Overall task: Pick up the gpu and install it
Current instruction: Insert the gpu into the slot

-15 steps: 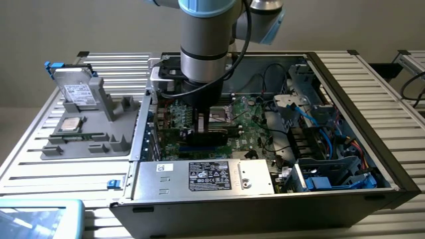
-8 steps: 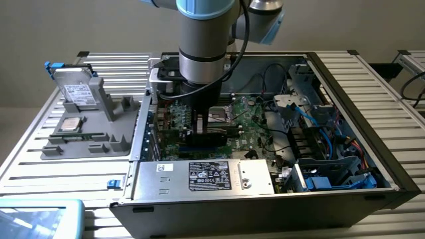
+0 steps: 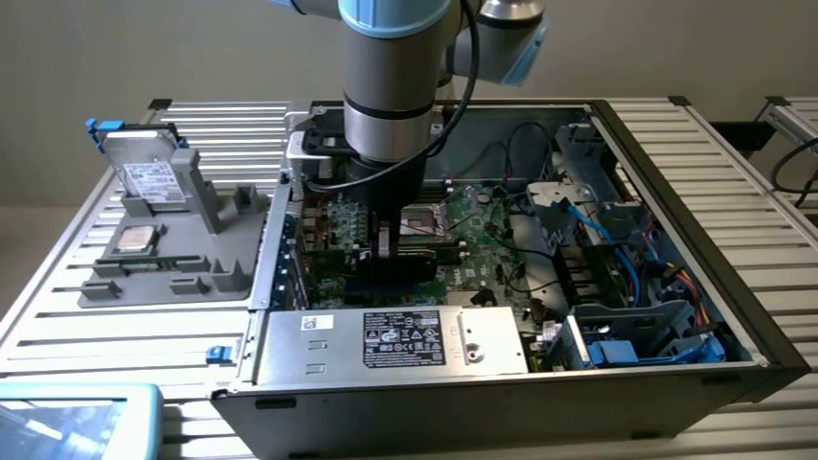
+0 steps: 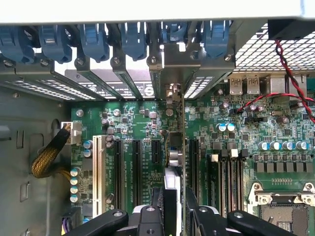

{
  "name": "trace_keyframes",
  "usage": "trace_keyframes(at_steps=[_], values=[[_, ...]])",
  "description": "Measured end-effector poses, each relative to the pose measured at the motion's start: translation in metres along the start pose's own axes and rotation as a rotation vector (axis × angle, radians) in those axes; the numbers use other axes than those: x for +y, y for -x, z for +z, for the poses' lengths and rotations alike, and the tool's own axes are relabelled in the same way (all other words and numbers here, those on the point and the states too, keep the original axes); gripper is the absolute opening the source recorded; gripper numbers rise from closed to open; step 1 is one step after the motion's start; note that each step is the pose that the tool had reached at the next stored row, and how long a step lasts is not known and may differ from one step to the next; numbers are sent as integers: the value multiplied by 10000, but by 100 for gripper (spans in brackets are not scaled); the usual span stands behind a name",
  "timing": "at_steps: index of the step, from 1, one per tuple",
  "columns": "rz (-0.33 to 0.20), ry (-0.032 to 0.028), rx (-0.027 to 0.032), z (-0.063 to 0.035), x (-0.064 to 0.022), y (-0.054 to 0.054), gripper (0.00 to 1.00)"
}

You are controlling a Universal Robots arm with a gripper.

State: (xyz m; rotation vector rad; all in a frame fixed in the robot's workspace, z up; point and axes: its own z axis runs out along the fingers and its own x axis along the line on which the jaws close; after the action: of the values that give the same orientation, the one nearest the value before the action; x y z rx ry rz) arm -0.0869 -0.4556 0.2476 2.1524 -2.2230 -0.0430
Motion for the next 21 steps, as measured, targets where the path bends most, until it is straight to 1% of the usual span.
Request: trace_keyframes(at_steps=[11,15,21], values=[[-6,0,1,1,0,0,28],[-63,0,4,0,-23,0,28],[-171,-3,9,2,-18,0,28]])
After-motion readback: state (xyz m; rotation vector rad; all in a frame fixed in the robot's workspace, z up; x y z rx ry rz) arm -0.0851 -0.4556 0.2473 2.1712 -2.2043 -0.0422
